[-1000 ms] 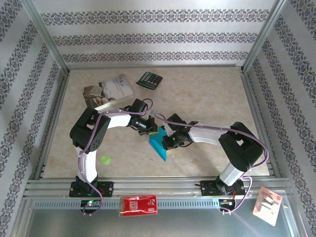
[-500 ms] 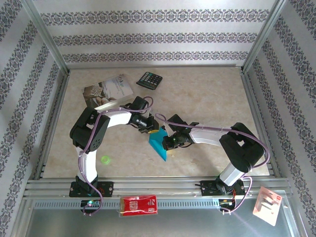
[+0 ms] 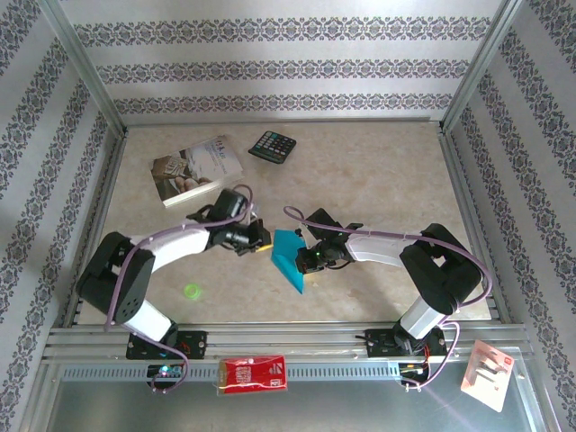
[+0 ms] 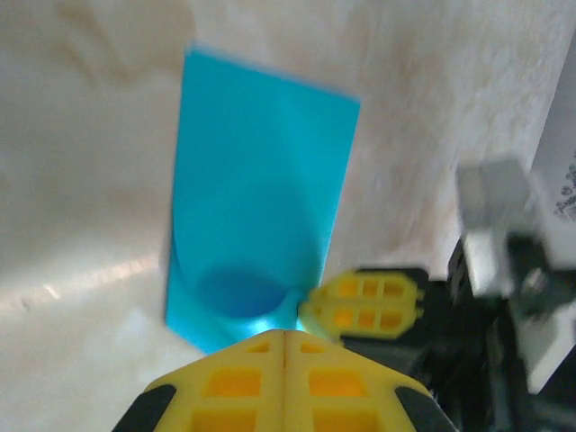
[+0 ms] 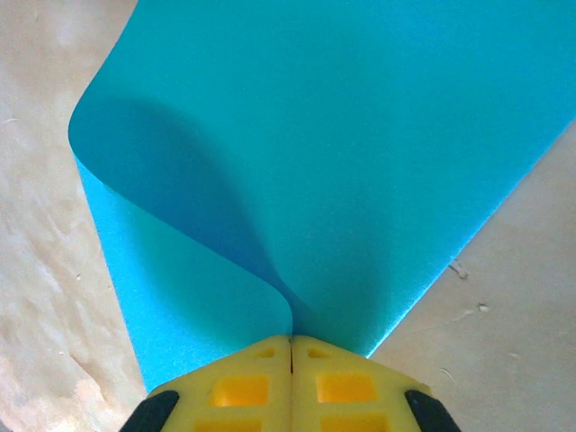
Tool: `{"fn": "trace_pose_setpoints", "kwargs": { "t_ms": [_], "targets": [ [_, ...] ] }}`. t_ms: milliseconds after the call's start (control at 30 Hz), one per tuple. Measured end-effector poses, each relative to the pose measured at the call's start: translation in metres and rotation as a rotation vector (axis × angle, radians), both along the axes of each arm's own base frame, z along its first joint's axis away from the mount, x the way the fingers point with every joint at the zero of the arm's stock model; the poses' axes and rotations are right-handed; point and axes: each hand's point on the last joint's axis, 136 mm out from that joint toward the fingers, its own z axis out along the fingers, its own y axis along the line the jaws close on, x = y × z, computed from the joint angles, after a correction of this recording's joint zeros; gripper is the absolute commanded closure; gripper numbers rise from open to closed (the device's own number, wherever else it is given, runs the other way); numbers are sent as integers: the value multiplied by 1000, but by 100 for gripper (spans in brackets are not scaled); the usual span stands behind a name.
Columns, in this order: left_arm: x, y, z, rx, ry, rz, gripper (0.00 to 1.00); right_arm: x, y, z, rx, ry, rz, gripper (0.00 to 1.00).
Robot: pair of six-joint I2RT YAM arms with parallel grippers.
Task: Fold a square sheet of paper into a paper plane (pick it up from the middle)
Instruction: Third fold the triangle at the center of the table.
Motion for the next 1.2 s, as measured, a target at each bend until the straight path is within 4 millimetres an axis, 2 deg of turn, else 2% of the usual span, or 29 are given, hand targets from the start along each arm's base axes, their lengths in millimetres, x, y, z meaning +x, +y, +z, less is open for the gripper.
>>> {"fn": "trace_pose_setpoints", "kwargs": {
  "t_ms": [133, 267, 400, 567, 833, 1033, 1200],
  "targets": [
    [-45, -27, -9, -26, 20, -64, 100, 0, 0, 0, 2, 8, -15, 100],
    [-63, -49, -10, -48, 1, -89, 100, 0, 0, -1, 5, 13, -20, 100],
    [-68, -68, -10, -84, -18, -90, 100, 0, 0, -1, 9, 10, -22, 100],
    [-77, -80, -24, -81, 3, -92, 100, 0, 0, -1, 16, 8, -24, 100],
    [-75, -81, -29, -82, -4, -68, 100, 0, 0, -1, 24, 9, -24, 100],
    [-77, -79, -45, -52, 23, -67, 100, 0, 0, -1, 24, 9, -24, 100],
    [-78, -77, -50, -44, 30, -67, 100, 0, 0, -1, 24, 9, -24, 100]
  ]
}}
